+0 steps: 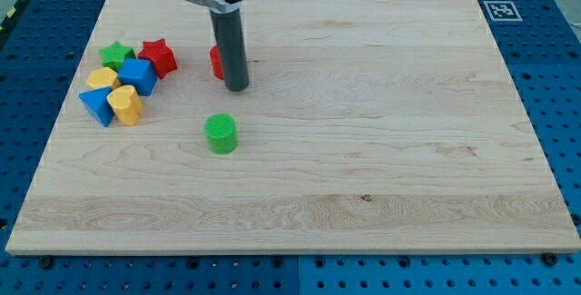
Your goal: Slide the green circle closer to red circle
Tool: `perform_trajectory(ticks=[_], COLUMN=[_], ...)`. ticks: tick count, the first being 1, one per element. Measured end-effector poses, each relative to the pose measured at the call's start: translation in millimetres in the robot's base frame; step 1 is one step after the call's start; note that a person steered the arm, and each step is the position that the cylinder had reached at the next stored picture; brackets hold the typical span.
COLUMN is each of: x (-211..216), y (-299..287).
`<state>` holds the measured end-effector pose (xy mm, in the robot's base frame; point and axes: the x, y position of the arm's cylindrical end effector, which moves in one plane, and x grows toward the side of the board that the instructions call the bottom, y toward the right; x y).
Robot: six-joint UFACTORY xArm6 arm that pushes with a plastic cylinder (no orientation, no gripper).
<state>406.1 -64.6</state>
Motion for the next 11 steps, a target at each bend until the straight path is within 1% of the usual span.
perform_trajectory(ticks=[1, 2, 3, 4, 5, 6, 7, 8, 9, 10, 11], x=[16, 88, 158, 179, 141, 81, 50, 89, 118, 80, 12], y=[61, 77, 64, 8, -9, -5, -3, -3, -34, -50, -45])
